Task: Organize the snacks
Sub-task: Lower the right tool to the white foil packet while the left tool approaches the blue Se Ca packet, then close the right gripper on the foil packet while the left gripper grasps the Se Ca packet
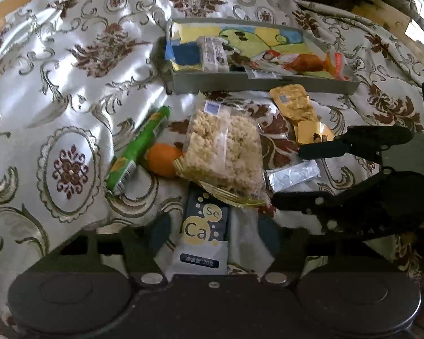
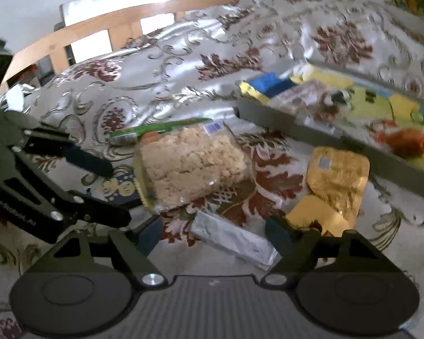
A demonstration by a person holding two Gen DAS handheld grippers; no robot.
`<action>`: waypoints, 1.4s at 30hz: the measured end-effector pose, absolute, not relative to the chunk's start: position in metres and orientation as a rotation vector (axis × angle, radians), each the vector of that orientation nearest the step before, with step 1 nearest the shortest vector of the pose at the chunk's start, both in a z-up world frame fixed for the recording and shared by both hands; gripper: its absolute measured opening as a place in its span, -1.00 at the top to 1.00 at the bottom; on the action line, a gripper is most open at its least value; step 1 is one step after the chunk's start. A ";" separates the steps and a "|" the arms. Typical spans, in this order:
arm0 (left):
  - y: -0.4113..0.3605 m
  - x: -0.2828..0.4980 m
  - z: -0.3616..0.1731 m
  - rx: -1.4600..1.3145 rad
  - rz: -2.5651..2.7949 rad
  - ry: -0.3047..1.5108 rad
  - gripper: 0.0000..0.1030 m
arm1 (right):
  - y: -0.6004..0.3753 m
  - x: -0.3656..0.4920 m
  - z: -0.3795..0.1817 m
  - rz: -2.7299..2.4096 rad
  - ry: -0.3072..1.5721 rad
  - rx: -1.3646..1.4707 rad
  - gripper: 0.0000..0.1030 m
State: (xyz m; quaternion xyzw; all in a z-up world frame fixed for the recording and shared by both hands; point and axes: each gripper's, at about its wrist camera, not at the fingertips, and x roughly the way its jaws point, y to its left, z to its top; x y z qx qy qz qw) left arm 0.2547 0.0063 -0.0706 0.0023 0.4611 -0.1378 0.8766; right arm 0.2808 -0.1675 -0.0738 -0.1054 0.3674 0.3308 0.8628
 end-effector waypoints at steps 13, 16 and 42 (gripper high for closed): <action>0.003 0.254 -0.074 0.012 -0.329 0.987 0.27 | -0.165 0.267 -0.079 0.691 0.830 -0.283 -0.12; -0.001 0.251 -0.073 0.002 -0.356 1.000 0.29 | -0.165 0.262 -0.078 0.660 0.836 -0.292 0.18; -0.011 0.240 -0.073 0.031 -0.364 1.057 0.37 | -0.166 0.240 -0.068 0.472 0.873 -0.284 0.53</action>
